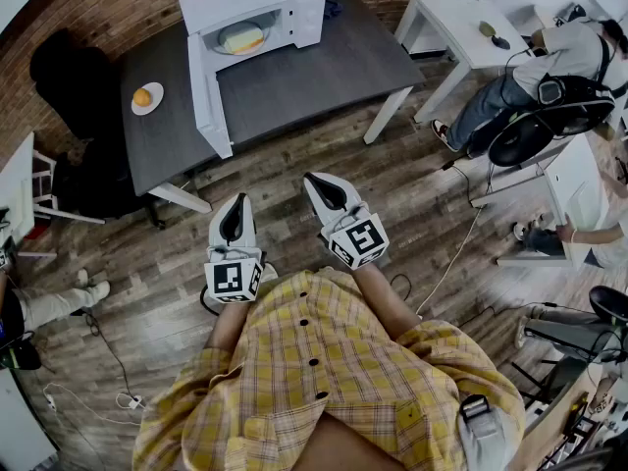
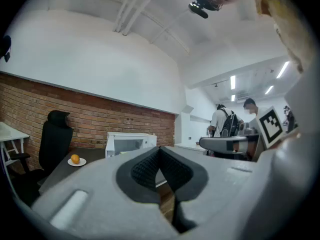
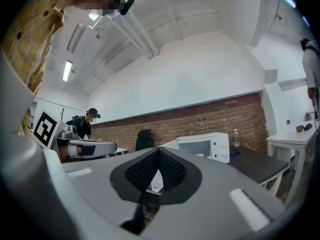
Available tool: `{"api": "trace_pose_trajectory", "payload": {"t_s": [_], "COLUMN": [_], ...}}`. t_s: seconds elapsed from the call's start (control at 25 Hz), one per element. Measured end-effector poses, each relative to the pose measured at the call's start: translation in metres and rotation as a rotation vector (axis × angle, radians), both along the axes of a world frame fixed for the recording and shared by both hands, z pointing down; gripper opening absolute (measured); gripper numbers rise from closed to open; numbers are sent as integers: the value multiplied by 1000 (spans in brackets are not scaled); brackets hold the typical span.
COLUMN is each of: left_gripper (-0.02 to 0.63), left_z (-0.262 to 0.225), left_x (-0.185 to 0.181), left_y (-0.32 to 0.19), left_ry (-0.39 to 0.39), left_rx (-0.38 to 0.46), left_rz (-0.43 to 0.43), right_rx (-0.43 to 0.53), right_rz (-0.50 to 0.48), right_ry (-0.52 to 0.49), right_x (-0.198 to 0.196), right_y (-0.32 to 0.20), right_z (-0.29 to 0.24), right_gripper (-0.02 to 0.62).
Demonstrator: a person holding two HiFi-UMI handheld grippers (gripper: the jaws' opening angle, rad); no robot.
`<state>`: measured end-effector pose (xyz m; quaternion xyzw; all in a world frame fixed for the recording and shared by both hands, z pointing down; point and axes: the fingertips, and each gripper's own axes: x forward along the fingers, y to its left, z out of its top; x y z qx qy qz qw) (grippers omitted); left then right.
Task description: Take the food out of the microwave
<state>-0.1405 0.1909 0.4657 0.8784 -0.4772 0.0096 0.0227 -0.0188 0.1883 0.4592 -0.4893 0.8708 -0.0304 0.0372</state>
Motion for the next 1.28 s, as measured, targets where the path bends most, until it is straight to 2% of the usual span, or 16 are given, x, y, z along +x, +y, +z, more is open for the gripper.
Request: {"api": "trace_pose_trajectory", "payload": {"t_s": [0.24,0.52,0.92,1.12,1.28], "left_gripper": [0,0,-2,-2,-2], "left_z": [1,3,18,21,28], "left_x": [10,33,62,68,66], "left_y": [2,6,36,29,5], "left_ry": [-2,-8,-35,-53,-43], "left_rx": [1,-11,-36,-32,-43], "left_rz": [-9,-56,-105,-109,-111], "right_rx": [1,-18,-32,-37,-48], "right_rz": [-11,-79,-98,-102,-118], "right_ry": [3,19,8,-15,-16], "right_x": [10,28,59,61,56], "right_y": [2,7,28,18,-5], "right_z": [1,9,23,25,30], "right_gripper": [3,3,3,3,3]}}
